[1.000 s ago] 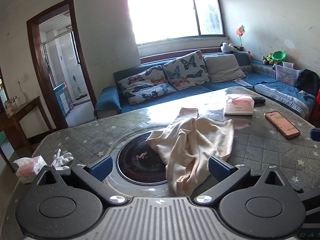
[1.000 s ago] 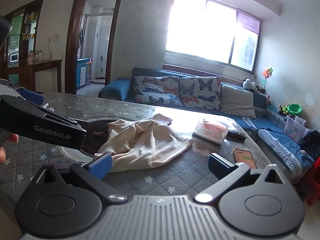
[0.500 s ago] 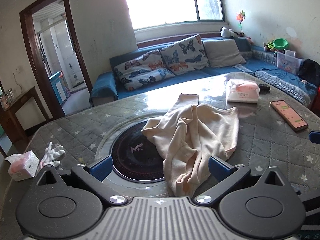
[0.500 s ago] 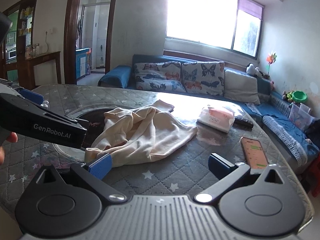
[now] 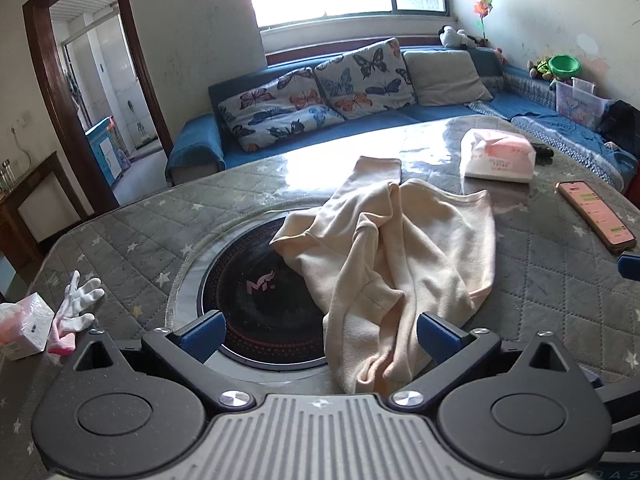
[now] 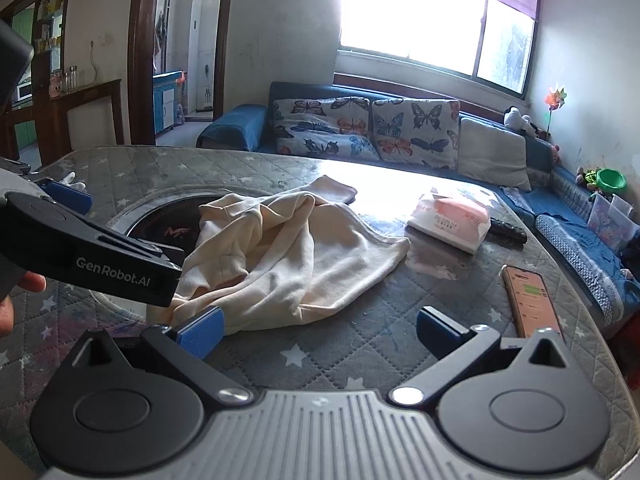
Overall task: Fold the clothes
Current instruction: 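Move both grippers toward the crumpled cream sweatshirt on the table, then close the left gripper on the sweatshirt while the right gripper grasps another edge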
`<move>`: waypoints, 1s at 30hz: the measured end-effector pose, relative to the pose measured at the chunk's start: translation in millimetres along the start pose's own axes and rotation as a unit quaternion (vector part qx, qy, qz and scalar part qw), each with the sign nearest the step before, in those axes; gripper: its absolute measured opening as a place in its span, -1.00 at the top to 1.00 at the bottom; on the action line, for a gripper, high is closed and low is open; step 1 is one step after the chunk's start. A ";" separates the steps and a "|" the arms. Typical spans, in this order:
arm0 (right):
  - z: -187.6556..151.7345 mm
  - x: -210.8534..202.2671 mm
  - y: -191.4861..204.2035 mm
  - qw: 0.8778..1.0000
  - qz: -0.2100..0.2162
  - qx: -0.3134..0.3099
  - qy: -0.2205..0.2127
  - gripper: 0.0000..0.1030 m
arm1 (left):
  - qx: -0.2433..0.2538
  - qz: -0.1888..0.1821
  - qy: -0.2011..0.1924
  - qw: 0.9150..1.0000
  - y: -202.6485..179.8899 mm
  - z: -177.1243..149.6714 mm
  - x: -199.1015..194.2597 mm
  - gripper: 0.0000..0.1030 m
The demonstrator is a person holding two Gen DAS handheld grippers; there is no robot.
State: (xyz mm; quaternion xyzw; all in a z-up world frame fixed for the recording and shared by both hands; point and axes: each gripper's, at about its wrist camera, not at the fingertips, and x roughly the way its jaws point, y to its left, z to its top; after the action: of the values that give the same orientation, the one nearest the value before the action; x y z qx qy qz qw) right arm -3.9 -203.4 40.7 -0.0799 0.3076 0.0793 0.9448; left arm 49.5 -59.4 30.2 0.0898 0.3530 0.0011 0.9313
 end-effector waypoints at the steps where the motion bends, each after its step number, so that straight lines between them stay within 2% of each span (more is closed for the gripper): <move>1: 0.6 2.3 -0.5 1.000 0.001 0.001 0.002 -1.00 | 0.000 0.000 0.001 1.000 0.6 0.9 2.4 -1.00; 19: 7.7 50.2 -15.3 0.999 0.014 0.014 0.039 -1.00 | -0.017 0.002 0.029 0.999 15.3 23.3 56.4 -1.00; 30: 17.0 74.9 -23.4 0.999 0.015 0.010 0.048 -0.98 | 0.001 -0.005 0.041 0.999 8.0 37.9 85.0 -0.99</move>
State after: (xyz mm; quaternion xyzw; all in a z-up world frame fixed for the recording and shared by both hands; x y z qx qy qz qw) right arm 70.3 -215.3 12.2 -0.0691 0.3545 0.0863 0.9285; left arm 138.7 -52.3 3.5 0.0889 0.3916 -0.0006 0.9158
